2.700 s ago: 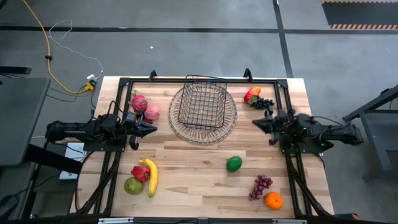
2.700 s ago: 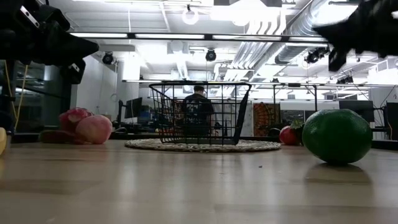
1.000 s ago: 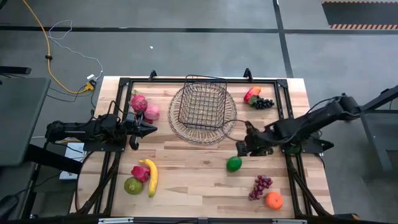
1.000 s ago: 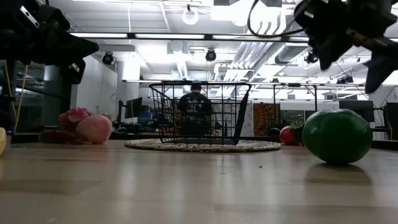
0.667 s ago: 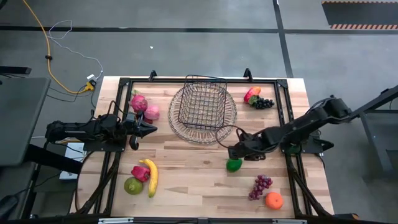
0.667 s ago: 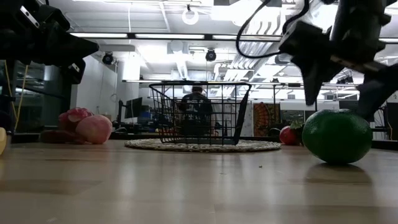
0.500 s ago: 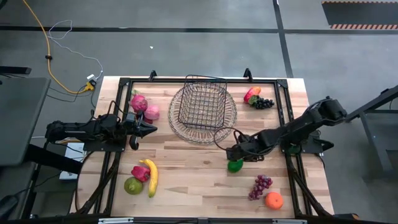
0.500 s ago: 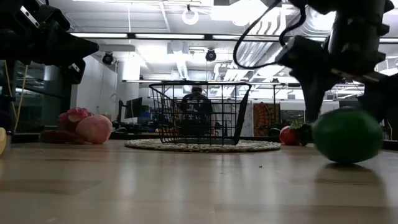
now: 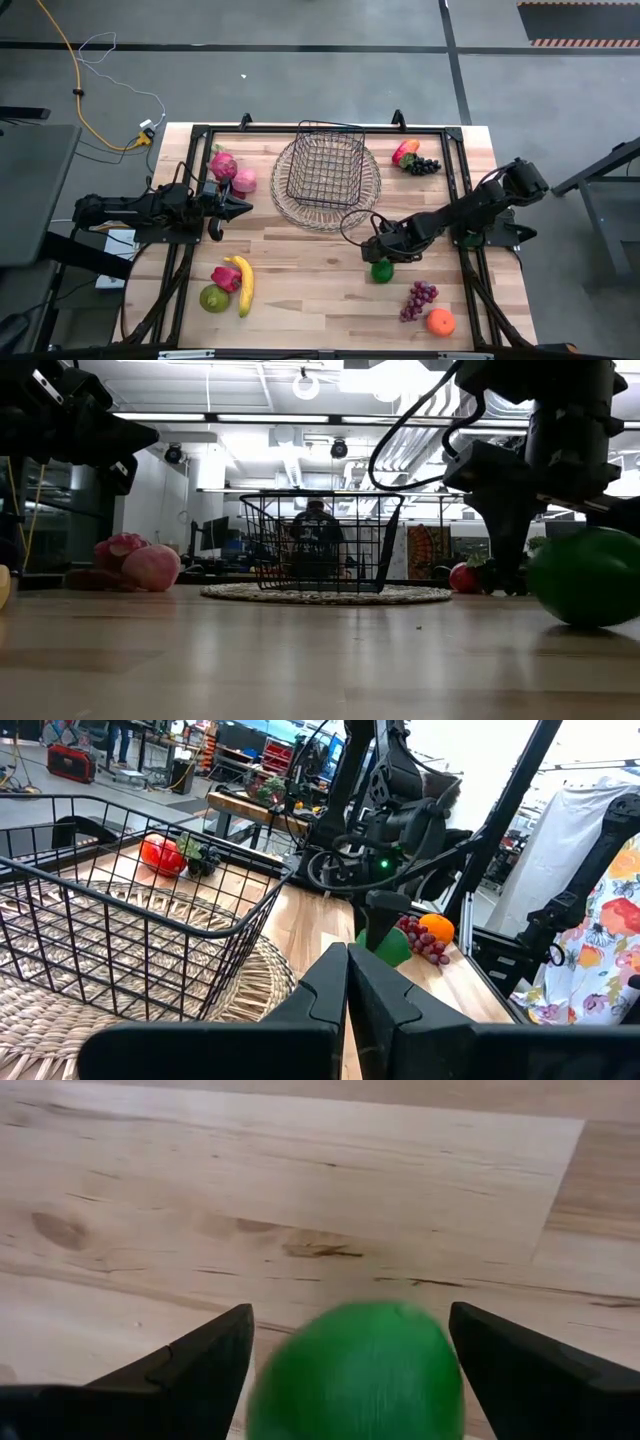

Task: Build produce basket
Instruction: Put the green lime into the black wire basket

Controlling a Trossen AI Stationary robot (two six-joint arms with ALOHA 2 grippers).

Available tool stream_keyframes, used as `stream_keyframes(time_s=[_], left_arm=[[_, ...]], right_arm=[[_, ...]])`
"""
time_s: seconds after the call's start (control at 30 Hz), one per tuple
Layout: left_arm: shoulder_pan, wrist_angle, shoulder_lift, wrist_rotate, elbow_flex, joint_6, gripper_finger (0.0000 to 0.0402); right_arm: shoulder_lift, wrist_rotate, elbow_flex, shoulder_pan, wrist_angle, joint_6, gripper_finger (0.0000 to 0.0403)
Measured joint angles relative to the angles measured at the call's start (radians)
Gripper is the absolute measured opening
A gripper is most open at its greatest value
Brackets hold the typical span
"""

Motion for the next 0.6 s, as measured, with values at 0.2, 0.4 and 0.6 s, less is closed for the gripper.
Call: stream_keyframes(time_s=[0.2,0.4,0.6], left_arm=[[0.000,0.000,0.000,0.000,0.000,0.000,0.0001],[0.000,0.000,0.000,0.000,0.000,0.000,0.0001],[0.000,0.000,0.000,0.000,0.000,0.000,0.0001]], right_arm=[[-0.002,0.000,0.000,0.000,0.000,-0.008,0.0289],[-0.007,0.001,0.003,-0.023,-0.009,-0.105,0.0250],[-0.093,0.025,0.008,-0.070,-0.093,-0.233,0.0240]])
